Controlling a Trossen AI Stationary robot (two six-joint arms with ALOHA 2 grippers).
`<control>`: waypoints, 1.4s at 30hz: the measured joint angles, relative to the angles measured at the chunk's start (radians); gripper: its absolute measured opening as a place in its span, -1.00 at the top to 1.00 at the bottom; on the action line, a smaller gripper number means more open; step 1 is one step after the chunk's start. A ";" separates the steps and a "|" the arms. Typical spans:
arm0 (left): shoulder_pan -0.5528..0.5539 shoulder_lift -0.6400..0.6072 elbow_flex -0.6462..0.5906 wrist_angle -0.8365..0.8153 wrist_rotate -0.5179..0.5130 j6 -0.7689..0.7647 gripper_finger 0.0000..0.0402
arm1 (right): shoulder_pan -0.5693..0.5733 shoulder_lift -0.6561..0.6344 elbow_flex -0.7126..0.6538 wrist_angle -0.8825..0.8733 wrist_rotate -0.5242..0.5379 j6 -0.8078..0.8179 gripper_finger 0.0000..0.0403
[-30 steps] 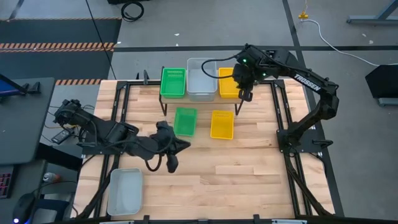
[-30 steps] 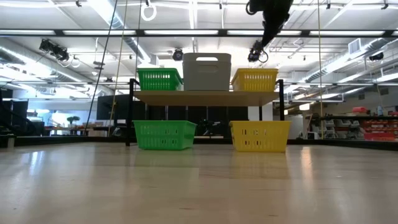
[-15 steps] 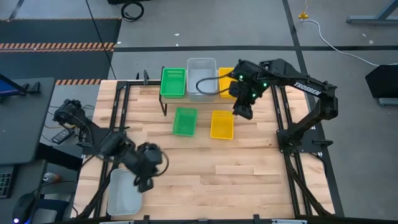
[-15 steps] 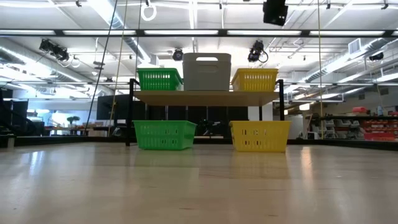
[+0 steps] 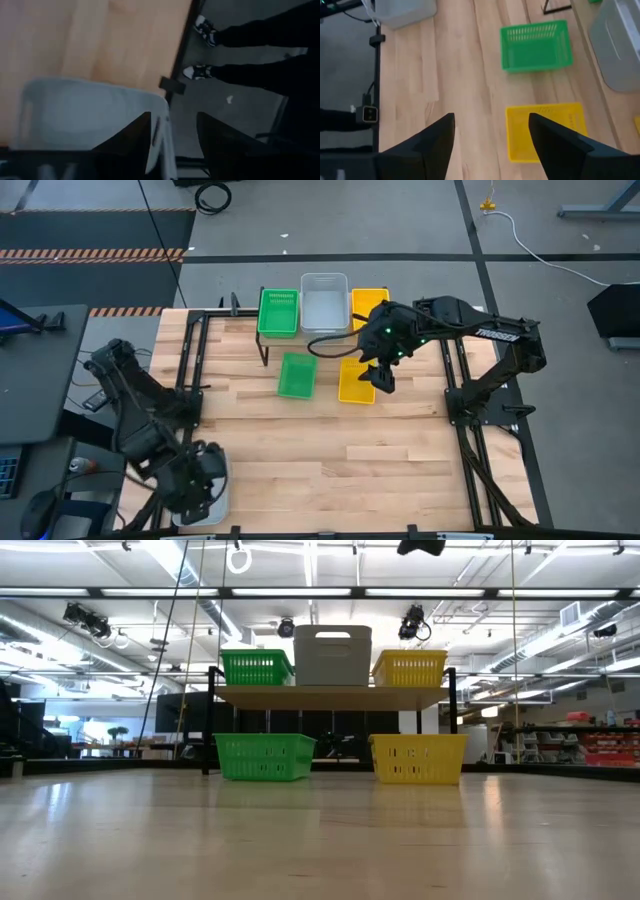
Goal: Stack baskets on shelf by color
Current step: Stack the gray bin on top of the gray bins on the shelf
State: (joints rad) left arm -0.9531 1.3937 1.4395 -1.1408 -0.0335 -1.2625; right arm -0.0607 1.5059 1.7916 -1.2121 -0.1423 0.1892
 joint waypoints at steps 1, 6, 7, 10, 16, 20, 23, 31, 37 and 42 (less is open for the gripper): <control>-0.016 0.000 -0.003 0.019 0.000 -0.024 0.16 | 0.004 0.000 0.000 0.012 0.003 0.005 -0.30; -0.104 0.038 -0.008 0.101 0.045 -0.094 0.08 | 0.019 0.000 0.000 0.030 0.008 0.043 -0.29; -0.120 0.055 -0.008 0.122 0.066 -0.095 0.07 | 0.021 0.000 0.000 0.029 0.014 0.047 -0.29; -0.169 0.111 -0.008 0.171 0.112 -0.093 0.04 | 0.029 0.000 0.000 0.029 0.022 0.048 -0.29; -0.213 0.222 -0.008 0.187 0.114 -0.083 0.01 | 0.030 0.000 0.000 0.029 0.039 0.073 -0.29; -0.214 0.292 -0.008 0.179 0.103 -0.056 0.01 | 0.030 0.000 0.000 0.029 0.041 0.073 -0.29; -0.214 0.338 -0.008 0.138 0.102 -0.055 0.01 | 0.030 0.000 0.000 0.029 0.041 0.073 -0.29; -0.219 0.443 -0.009 0.163 0.095 -0.062 0.01 | 0.030 0.000 0.000 0.029 0.041 0.074 -0.27; -0.208 0.509 -0.009 0.130 0.082 -0.056 0.14 | 0.030 0.000 0.000 0.029 0.045 0.074 -0.27; -0.170 0.512 -0.009 0.103 0.079 -0.033 0.63 | 0.030 0.000 0.000 0.029 0.045 0.074 -0.27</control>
State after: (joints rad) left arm -1.1235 1.9059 1.4307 -1.0381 0.0460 -1.2952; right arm -0.0311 1.5059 1.7916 -1.1828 -0.0976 0.2630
